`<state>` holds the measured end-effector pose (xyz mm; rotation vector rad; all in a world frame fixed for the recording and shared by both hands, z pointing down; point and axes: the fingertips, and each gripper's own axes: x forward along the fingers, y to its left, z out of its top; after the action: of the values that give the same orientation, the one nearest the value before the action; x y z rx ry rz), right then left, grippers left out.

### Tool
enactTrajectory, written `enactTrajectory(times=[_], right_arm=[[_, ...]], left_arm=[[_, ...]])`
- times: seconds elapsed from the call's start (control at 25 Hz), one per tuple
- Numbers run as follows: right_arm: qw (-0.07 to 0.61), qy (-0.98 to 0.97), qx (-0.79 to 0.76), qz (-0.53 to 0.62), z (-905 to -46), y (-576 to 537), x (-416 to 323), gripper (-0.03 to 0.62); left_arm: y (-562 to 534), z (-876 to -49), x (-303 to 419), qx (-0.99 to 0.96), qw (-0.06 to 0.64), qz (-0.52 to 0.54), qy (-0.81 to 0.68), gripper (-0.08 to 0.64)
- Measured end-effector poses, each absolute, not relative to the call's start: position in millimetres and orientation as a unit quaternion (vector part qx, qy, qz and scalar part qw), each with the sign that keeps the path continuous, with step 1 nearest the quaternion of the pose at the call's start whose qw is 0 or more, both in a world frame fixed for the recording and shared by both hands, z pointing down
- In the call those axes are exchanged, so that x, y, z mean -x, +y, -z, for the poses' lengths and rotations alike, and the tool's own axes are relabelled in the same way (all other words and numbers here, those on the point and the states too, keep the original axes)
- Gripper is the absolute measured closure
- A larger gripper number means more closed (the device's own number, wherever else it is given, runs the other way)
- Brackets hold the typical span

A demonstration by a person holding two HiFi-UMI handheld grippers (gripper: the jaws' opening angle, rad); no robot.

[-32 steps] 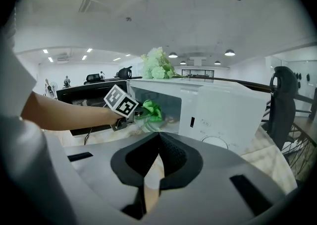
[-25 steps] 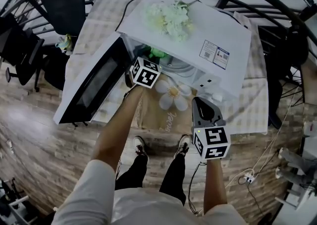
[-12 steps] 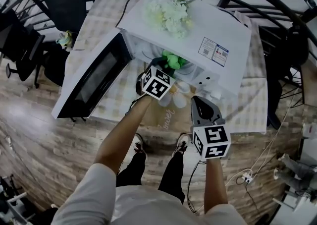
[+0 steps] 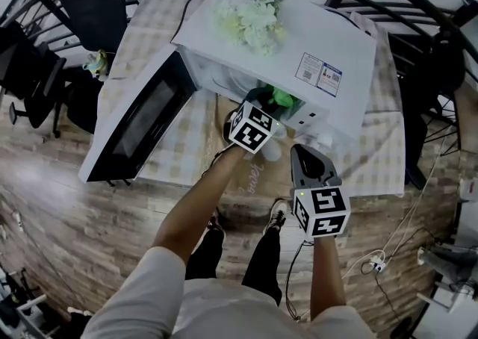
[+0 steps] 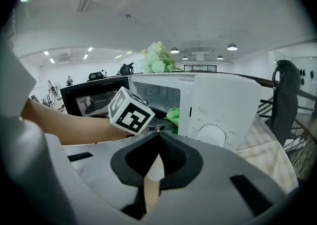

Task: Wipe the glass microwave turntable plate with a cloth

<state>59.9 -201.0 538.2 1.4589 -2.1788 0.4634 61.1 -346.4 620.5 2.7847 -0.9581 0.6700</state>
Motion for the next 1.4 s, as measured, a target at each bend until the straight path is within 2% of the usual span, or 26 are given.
enactTrajectory(times=[0.12, 0.24, 0.44, 0.64, 1.0, 1.2, 1.4], right_arm=[[0.238, -0.795, -0.532, -0.17, -541, -200, -61, 0.578], [0.24, -0.793, -0.533, -0.172, -544, -201, -64, 0.578], [0.251, -0.794, -0.527, -0.169, -549, -200, -61, 0.578], [0.252, -0.795, -0.524, -0.172, -552, -200, -59, 0.578], [0.258, -0.794, -0.522, -0.175, -560, -194, -56, 0.578], [0.257, -0.796, -0.52, -0.173, -559, -190, -52, 0.578], [0.258, -0.796, -0.521, -0.171, -556, -185, -55, 0.578]], left_arm=[[-373, -601, -29, -0.904, 0.006, -0.21, -0.372, 0.44], [-410, -599, 13, -0.861, -0.032, -0.257, -0.438, 0.439], [-436, -631, 50, -0.82, -0.007, -0.337, -0.462, 0.438], [-416, -642, 27, -0.851, 0.004, -0.348, -0.393, 0.437], [-367, -642, -51, -0.901, -0.075, -0.356, -0.236, 0.442], [-375, -643, -38, -0.898, -0.037, -0.349, -0.264, 0.44], [-402, -642, 24, -0.872, 0.041, -0.332, -0.358, 0.44]])
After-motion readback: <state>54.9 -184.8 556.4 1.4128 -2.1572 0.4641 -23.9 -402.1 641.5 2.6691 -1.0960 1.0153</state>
